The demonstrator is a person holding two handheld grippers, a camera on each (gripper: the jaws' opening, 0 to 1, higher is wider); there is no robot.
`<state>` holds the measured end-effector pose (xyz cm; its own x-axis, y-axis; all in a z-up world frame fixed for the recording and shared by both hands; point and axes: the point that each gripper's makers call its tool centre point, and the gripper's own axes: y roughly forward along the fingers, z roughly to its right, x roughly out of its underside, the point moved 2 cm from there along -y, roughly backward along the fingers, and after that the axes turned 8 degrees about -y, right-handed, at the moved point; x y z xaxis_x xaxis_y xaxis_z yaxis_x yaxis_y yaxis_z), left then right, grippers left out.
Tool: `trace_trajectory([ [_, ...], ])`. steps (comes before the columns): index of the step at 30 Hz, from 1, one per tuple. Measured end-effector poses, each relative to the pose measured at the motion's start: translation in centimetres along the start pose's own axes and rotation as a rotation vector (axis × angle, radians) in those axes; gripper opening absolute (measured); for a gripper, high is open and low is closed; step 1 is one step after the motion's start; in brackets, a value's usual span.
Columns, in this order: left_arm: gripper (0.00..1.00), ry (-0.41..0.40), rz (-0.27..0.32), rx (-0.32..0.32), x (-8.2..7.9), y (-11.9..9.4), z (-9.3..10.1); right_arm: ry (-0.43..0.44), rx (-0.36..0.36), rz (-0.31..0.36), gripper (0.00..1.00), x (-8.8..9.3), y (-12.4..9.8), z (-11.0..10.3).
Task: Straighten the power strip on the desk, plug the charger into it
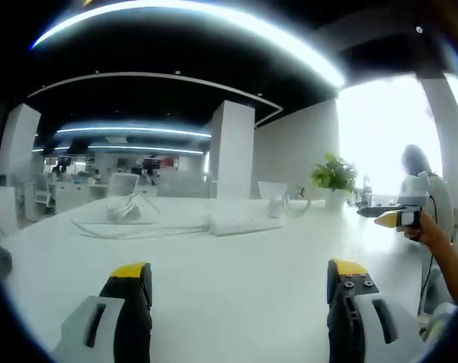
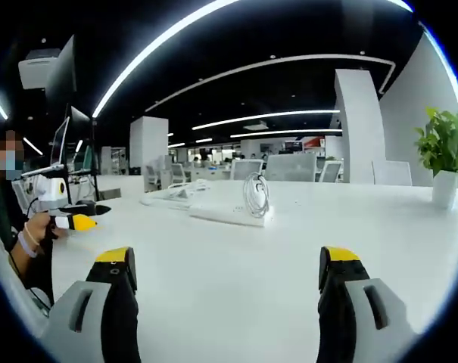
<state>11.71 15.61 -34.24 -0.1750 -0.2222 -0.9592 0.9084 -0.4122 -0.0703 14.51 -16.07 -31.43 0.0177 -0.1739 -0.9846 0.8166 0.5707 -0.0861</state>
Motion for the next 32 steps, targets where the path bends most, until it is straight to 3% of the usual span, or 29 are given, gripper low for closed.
trace_trajectory([
  [32,0.99,0.007,0.0,-0.007,-0.04,-0.04,0.02,0.031,0.009,0.001,0.99,0.86,-0.12,0.09],
])
